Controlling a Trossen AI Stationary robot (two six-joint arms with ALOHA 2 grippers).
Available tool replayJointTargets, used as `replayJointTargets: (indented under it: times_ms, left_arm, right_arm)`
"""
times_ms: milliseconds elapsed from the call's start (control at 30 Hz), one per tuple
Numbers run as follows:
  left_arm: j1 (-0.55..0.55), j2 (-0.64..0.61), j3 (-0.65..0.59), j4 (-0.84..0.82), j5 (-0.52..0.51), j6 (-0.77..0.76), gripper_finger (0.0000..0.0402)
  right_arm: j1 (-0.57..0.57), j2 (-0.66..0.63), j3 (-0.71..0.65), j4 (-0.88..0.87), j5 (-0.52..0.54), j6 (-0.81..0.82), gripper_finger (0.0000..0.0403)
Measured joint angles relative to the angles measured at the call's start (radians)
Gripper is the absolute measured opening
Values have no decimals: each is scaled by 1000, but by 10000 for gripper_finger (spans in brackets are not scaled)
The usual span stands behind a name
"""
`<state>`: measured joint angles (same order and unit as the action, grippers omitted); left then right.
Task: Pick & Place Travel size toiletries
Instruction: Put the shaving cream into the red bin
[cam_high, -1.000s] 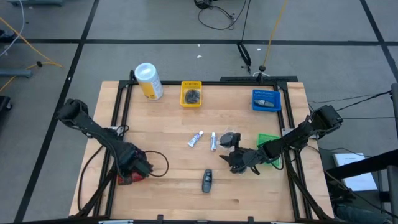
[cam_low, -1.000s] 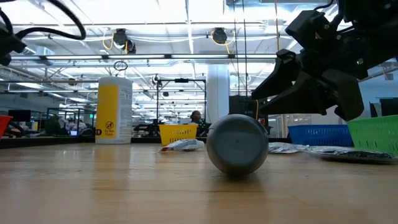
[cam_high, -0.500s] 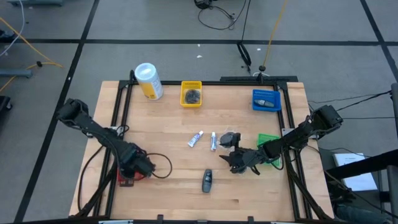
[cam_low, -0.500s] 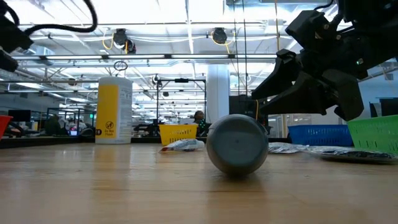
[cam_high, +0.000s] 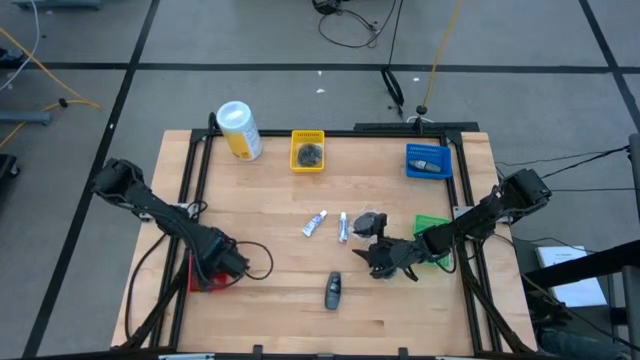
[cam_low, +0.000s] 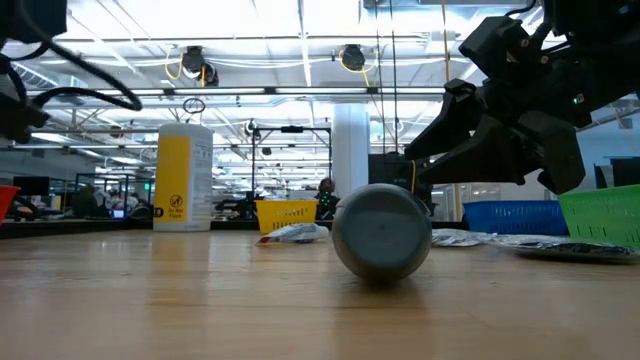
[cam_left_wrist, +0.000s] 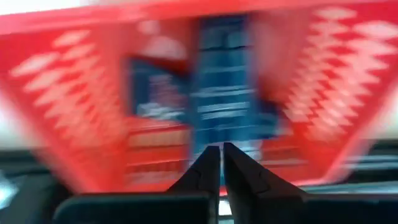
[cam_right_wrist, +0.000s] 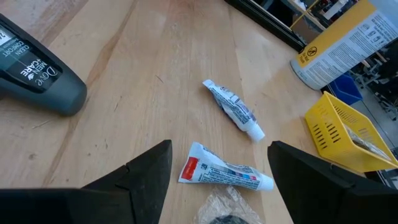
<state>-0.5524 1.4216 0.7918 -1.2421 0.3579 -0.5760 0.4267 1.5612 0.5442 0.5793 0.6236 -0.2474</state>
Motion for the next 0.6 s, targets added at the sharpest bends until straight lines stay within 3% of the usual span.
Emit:
replayJointTargets:
  times_ms: [167, 333, 433, 600]
  left_arm:
    - [1, 0, 0, -126, -270, -95, 3]
    - [-6, 0, 51, -220, -360, -195, 6]
    - [-10, 0, 90, -209, -319, -215, 2]
    - [-13, 0, 93, -25, -65, -209, 3]
  right_arm:
    - [0, 0, 0, 0, 0, 0, 256]
    - [0, 0, 0, 0, 0, 0, 256]
    - [0, 0, 0, 0, 0, 10, 256]
    - [0, 0, 0, 0, 0, 26, 256]
